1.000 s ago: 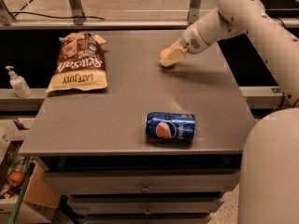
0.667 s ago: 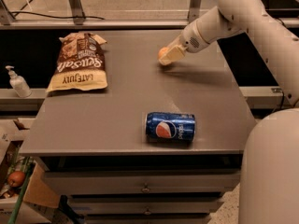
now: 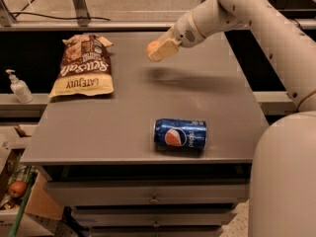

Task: Move orange near brown chip bag

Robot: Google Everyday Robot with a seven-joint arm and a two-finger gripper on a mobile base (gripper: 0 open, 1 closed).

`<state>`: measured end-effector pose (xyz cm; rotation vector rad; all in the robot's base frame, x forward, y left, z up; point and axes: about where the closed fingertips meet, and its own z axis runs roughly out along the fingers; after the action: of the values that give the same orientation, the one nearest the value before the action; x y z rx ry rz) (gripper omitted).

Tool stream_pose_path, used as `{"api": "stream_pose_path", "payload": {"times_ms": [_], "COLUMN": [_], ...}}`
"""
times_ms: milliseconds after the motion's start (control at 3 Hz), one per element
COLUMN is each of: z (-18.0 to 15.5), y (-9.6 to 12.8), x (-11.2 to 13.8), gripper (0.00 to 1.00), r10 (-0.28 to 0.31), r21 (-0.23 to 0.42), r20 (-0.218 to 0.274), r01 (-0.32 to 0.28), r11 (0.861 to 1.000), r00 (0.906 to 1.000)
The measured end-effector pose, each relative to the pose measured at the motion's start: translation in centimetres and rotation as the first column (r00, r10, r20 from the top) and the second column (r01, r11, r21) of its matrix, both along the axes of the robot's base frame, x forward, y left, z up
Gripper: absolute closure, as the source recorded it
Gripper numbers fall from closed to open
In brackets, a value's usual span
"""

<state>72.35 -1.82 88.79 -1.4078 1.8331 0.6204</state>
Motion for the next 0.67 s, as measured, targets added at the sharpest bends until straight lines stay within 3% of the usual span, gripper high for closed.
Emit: {"api": "stream_pose_path", "payload": {"times_ms": [667], "z": [1.3], "y": [7.9], "x": [-2.9], "gripper": [1.0], "r10": [0.132], "r21": [0.042], "r20": [0.006], "r01": [-0.132], "r11": [0.99], "r00": [0.9912]}}
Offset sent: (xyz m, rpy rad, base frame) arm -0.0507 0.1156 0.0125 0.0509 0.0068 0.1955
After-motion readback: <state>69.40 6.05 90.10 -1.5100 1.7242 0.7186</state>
